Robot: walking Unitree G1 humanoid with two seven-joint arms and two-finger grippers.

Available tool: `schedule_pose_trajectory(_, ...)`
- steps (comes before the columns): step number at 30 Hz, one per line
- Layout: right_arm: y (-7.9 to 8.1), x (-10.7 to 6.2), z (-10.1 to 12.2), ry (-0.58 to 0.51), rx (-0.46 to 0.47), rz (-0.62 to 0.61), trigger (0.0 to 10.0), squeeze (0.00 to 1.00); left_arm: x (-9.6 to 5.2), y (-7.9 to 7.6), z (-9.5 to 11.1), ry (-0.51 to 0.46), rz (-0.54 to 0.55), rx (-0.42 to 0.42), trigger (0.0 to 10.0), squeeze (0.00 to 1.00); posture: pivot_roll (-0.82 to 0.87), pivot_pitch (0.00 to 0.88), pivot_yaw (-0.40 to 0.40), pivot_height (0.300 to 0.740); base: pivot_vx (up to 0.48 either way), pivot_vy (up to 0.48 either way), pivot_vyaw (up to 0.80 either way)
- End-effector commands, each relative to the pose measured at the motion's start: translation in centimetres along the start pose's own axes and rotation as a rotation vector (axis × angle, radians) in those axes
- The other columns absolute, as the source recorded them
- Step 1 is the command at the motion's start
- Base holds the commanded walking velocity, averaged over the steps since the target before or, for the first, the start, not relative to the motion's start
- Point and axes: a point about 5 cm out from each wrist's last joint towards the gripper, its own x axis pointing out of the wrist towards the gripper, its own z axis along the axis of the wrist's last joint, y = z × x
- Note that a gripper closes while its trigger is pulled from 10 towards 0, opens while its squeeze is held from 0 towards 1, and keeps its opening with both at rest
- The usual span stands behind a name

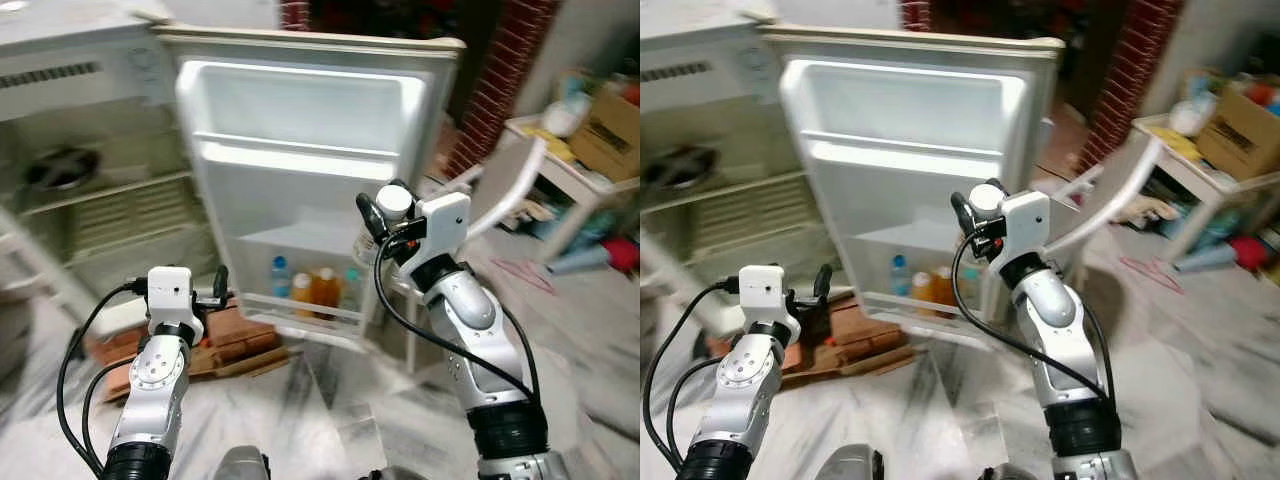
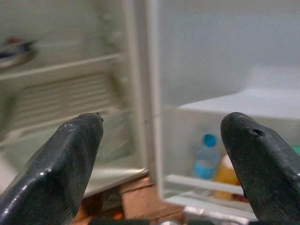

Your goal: Restocking fridge

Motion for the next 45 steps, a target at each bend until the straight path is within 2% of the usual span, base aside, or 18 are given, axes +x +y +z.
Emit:
schedule_pose_trajectory(1,0.0,0.6,1.8,-0.068,-0.013,0.023,10.0,0.00,0.0,0.1,0.0,0.010,0.002,0.008,10.0,0.00,0.00,0.000,-0.012,0.740,0.000,0.000,0.75)
schedule_pose_trajectory(6,0.0,1.3,2.7,-0.092,-0.024,0.069,10.0,0.00,0.0,0.0,-0.1,0.015,0.001,0.008,10.0,0.00,0.00,0.000,-0.008,0.740,0.000,0.000,0.29)
schedule_pose_trajectory(13,-1.2,4.4,5.6,-0.209,-0.078,0.039,10.0,0.00,-0.1,-0.1,-0.1,0.021,-0.006,0.013,10.0,0.00,0.01,0.004,-0.002,0.740,0.000,0.000,0.00)
schedule_pose_trajectory(14,-1.2,4.4,5.6,-0.209,-0.078,0.039,10.0,0.00,-0.1,-0.1,-0.1,0.021,-0.006,0.013,10.0,0.00,0.01,0.004,-0.002,0.740,0.000,0.000,0.00)
schedule_pose_trajectory(16,-1.6,6.0,7.1,-0.262,-0.105,0.018,10.0,0.00,-0.3,0.0,-0.1,0.022,-0.006,0.017,10.0,0.00,0.03,0.018,-0.007,0.740,0.000,0.000,0.00)
schedule_pose_trajectory(17,-1.6,6.0,7.1,-0.262,-0.105,0.018,10.0,0.00,-0.3,0.0,-0.1,0.022,-0.006,0.017,10.0,0.00,0.03,0.018,-0.007,0.740,0.000,0.000,0.00)
schedule_pose_trajectory(18,-1.8,7.2,8.1,-0.296,-0.139,-0.002,10.0,0.00,-0.6,0.1,-0.2,0.024,-0.004,0.022,10.0,0.00,0.04,0.028,-0.010,0.740,0.000,0.000,0.00)
schedule_pose_trajectory(20,-1.9,7.5,8.5,-0.308,-0.150,-0.007,10.0,0.00,-0.7,0.1,-0.2,0.026,-0.004,0.024,10.0,0.00,0.04,0.031,-0.010,0.740,0.000,0.000,0.00)
schedule_pose_trajectory(22,-2.2,9.4,9.7,-0.339,-0.179,-0.048,10.0,0.00,-1.1,0.2,-0.2,0.026,0.000,0.027,10.0,0.00,0.06,0.053,-0.019,0.740,0.000,0.000,0.00)
schedule_pose_trajectory(25,-2.3,10.5,10.4,-0.358,-0.203,-0.073,10.0,0.00,-1.6,0.4,-0.2,0.027,0.007,0.032,10.0,0.00,0.09,0.065,-0.027,0.740,0.000,0.000,0.00)
schedule_pose_trajectory(29,-2.5,11.3,10.6,-0.356,-0.251,-0.102,10.0,0.00,-2.1,0.6,-0.2,0.027,0.019,0.037,10.0,0.00,0.11,0.083,-0.040,0.740,0.000,0.000,0.00)
schedule_pose_trajectory(30,-2.7,11.7,10.4,-0.344,-0.286,-0.123,10.0,0.00,-2.5,0.9,-0.1,0.028,0.033,0.034,10.0,0.00,0.13,0.091,-0.046,0.740,0.000,0.000,0.00)
schedule_pose_trajectory(34,-3.2,12.1,9.6,-0.301,-0.313,-0.184,10.0,0.00,-3.1,1.1,-0.1,0.031,0.055,0.028,10.0,0.00,0.15,0.103,-0.056,0.740,0.000,0.000,0.00)
schedule_pose_trajectory(38,-3.5,12.0,8.4,-0.266,-0.343,-0.205,10.0,0.00,-3.6,1.3,-0.3,0.042,0.069,0.028,10.0,0.00,0.16,0.105,-0.060,0.740,0.000,0.000,0.00)
schedule_pose_trajectory(40,-4.4,11.5,6.7,-0.198,-0.336,-0.258,10.0,0.00,-3.7,1.2,-0.2,0.044,0.075,0.022,10.0,0.00,0.17,0.106,-0.063,0.740,0.000,0.000,0.00)
schedule_pose_trajectory(45,-5.0,11.1,5.9,-0.174,-0.345,-0.300,10.0,0.00,-3.7,1.2,0.1,0.038,0.080,0.025,10.0,0.00,0.17,0.105,-0.066,0.740,0.000,0.000,0.00)
